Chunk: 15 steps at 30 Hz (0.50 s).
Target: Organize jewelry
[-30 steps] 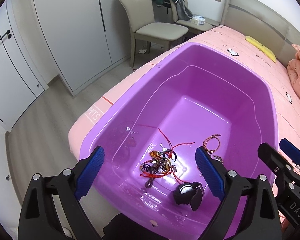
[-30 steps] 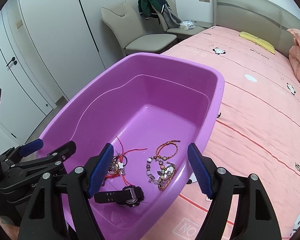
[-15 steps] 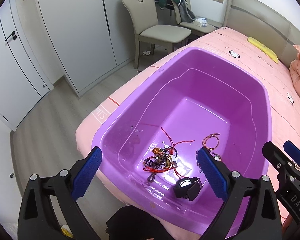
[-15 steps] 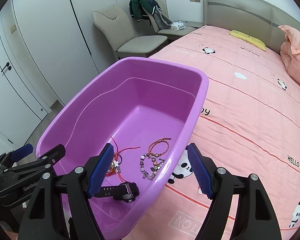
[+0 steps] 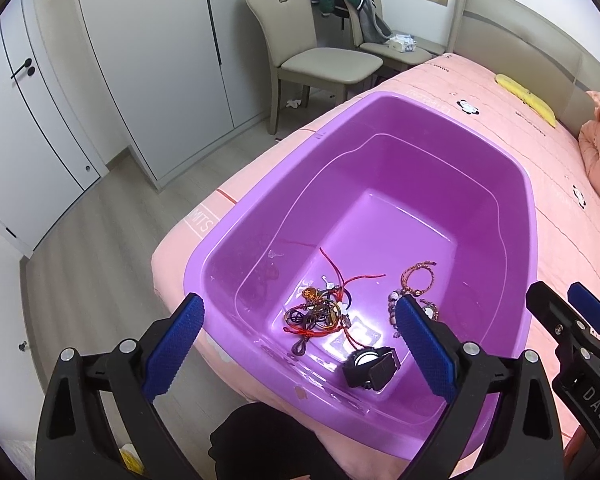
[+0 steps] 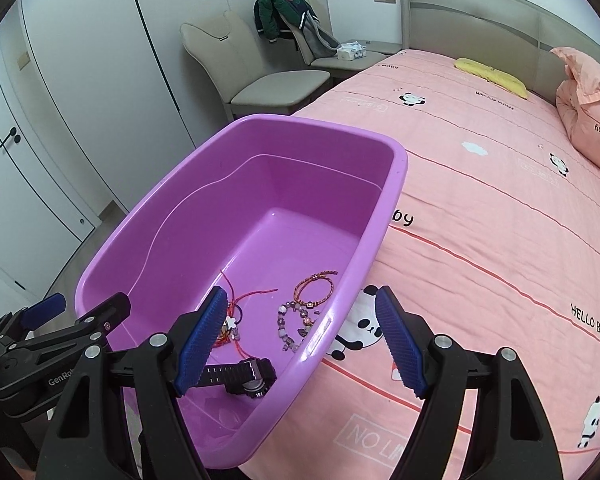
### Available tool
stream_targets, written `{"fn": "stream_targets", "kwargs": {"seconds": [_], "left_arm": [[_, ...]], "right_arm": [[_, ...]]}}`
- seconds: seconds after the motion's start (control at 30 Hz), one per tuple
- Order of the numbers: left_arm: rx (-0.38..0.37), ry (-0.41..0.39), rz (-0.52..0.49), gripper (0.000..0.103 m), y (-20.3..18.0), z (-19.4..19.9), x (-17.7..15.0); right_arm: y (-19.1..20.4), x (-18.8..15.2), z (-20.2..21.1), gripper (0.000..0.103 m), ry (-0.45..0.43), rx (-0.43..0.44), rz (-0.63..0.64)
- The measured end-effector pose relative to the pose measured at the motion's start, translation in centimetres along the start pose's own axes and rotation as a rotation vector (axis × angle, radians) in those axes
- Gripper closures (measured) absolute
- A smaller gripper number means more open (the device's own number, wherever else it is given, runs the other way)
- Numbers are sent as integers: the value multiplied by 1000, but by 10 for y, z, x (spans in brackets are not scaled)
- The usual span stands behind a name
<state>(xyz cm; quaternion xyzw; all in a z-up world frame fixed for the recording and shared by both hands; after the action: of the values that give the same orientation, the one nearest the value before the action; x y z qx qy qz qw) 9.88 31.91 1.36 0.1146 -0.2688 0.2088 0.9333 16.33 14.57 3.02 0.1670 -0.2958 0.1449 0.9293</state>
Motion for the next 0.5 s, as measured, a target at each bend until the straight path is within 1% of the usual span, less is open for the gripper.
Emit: {"fn": "stream_targets", "kwargs": {"seconds": [0.5], "left_arm": [[-3,1,-5,8,-5,2,1]], "right_arm": [[3,0,3,30,-2,-1,0]]}}
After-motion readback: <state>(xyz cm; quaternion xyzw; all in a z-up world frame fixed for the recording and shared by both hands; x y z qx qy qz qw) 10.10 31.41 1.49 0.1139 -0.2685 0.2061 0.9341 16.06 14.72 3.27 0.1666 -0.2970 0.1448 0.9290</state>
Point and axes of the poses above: each gripper's, at about its wrist camera, not at the fingertips, and z roughly against the way its jaws point, y to its left, x to its top, the point moved 5 cm from there along -z, roughly the way its jaws point, and after that the axes turned 5 degrees about x, right-handed, at the moved point
